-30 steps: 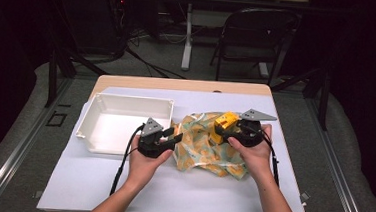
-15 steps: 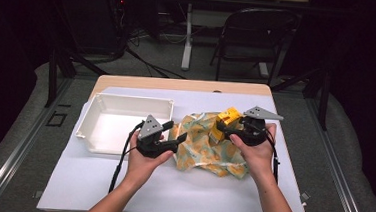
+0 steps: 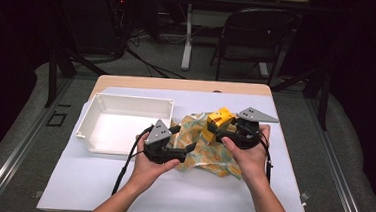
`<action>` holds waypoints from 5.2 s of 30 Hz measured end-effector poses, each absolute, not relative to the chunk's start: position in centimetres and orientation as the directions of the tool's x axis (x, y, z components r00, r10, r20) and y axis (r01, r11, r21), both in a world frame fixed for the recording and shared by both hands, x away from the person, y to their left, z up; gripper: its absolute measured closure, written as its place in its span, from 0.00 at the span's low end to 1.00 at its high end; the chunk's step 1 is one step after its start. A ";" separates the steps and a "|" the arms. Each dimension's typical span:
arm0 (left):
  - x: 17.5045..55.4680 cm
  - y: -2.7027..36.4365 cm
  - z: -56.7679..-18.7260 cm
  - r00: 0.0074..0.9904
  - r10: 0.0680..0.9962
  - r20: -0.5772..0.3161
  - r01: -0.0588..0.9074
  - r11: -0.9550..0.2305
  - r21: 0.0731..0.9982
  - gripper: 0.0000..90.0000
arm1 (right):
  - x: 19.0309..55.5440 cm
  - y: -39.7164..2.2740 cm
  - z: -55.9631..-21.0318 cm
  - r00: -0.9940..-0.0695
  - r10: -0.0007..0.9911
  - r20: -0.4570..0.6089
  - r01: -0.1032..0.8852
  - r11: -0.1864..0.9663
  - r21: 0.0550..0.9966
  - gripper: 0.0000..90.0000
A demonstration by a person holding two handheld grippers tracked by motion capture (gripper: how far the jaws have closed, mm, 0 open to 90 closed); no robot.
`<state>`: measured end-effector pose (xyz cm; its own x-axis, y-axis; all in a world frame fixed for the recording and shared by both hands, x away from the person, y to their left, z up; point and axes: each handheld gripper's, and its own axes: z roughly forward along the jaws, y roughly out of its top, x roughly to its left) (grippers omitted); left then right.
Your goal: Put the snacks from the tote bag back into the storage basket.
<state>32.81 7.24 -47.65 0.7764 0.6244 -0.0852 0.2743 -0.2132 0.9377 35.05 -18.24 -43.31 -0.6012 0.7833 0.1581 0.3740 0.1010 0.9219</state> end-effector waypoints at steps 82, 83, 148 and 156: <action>31.8 5.9 -48.2 0.783 0.622 -0.035 0.228 -0.234 0.945 0.48 | 31.2 -11.7 -43.5 -0.690 0.703 0.174 0.368 0.133 0.920 0.32; 31.7 5.8 -48.3 0.781 0.624 -0.031 0.225 -0.236 0.945 0.49 | 31.2 -11.7 -43.5 -0.689 0.704 0.174 0.368 0.132 0.920 0.32; 35.2 13.1 -47.4 0.695 0.712 -0.099 0.305 -0.167 0.938 0.55 | 33.9 -17.7 -47.4 -0.645 0.751 0.142 0.324 0.100 0.941 0.21; 34.6 13.8 -46.5 0.684 0.722 -0.106 0.297 -0.143 0.944 0.55 | 33.7 -18.1 -47.1 -0.642 0.752 0.149 0.319 0.085 0.944 0.22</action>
